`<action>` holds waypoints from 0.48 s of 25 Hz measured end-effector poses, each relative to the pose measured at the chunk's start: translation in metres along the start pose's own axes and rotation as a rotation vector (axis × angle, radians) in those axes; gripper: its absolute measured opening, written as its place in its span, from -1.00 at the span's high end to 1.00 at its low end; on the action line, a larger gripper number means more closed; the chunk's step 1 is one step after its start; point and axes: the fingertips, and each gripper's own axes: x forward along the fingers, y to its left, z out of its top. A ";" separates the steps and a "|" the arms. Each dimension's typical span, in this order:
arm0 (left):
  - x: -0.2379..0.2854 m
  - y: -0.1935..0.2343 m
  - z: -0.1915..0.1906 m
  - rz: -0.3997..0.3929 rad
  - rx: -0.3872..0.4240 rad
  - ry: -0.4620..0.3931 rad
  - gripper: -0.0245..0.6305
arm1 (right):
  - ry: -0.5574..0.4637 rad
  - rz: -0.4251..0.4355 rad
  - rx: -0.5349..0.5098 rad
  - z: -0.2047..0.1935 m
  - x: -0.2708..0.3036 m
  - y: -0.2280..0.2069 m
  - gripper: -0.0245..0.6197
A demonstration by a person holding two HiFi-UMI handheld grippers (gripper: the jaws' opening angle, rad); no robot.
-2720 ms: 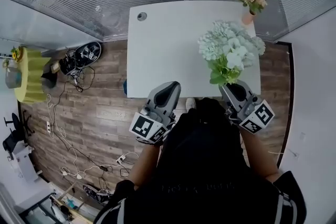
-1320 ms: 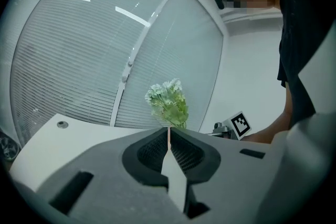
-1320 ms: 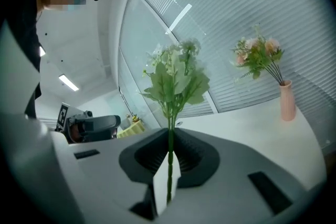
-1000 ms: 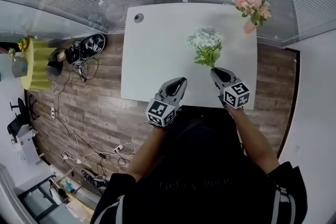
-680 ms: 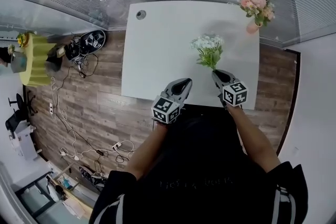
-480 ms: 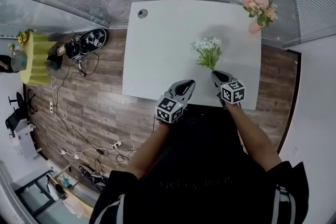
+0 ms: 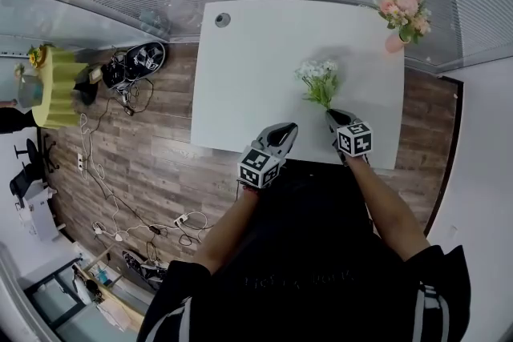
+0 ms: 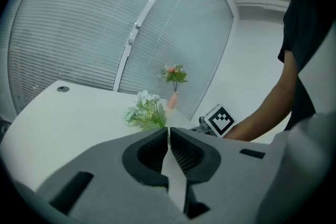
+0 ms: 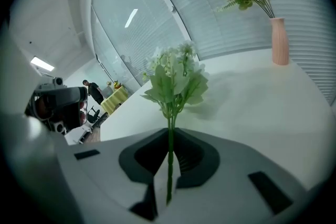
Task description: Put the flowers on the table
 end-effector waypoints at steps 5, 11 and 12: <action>-0.001 0.003 0.000 -0.002 -0.008 0.003 0.85 | 0.017 -0.018 0.034 -0.004 0.008 -0.004 0.79; -0.001 0.003 -0.003 -0.010 -0.013 0.009 0.85 | 0.042 -0.025 0.054 -0.008 0.012 -0.005 0.78; 0.000 0.003 -0.004 -0.013 -0.015 0.012 0.85 | 0.054 -0.024 0.056 -0.010 0.013 -0.005 0.78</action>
